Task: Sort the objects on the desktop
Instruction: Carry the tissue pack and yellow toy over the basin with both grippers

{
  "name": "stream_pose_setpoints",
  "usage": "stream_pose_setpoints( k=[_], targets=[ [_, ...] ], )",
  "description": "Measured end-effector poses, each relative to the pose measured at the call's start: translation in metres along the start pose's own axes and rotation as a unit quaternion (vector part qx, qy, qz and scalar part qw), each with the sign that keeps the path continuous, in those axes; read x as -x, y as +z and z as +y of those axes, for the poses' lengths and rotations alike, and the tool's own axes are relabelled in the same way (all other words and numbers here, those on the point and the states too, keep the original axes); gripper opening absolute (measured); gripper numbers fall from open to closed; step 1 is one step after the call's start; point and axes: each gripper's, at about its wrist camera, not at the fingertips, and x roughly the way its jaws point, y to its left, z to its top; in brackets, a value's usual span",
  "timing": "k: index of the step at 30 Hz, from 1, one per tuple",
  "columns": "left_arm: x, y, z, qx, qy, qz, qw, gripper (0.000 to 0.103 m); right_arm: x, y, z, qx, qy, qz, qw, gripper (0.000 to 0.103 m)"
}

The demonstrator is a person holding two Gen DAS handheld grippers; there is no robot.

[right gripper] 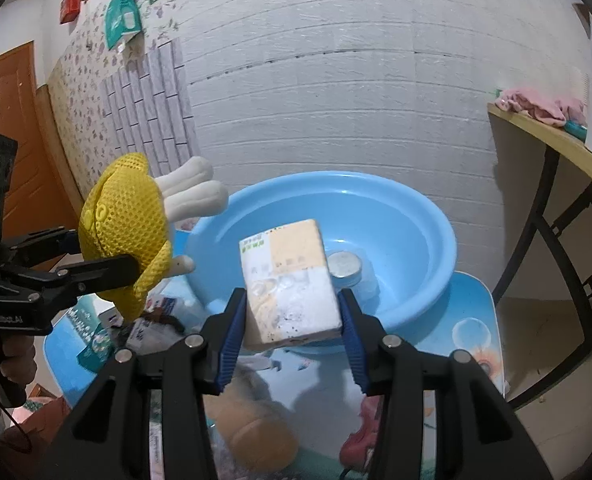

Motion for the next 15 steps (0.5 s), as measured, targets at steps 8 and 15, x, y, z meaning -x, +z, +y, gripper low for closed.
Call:
stream_pose_setpoints(
  k=[8, 15],
  targets=[
    [-0.036, 0.025, -0.011, -0.02, 0.006, 0.007, 0.9998, 0.074, -0.018, 0.009, -0.018, -0.009, -0.006, 0.0, 1.0, 0.044],
    [-0.069, 0.043, -0.009, -0.017, 0.008, 0.018, 0.9997, 0.083, -0.033, 0.017, -0.036, -0.014, -0.031, 0.003, 0.999, 0.045]
  ],
)
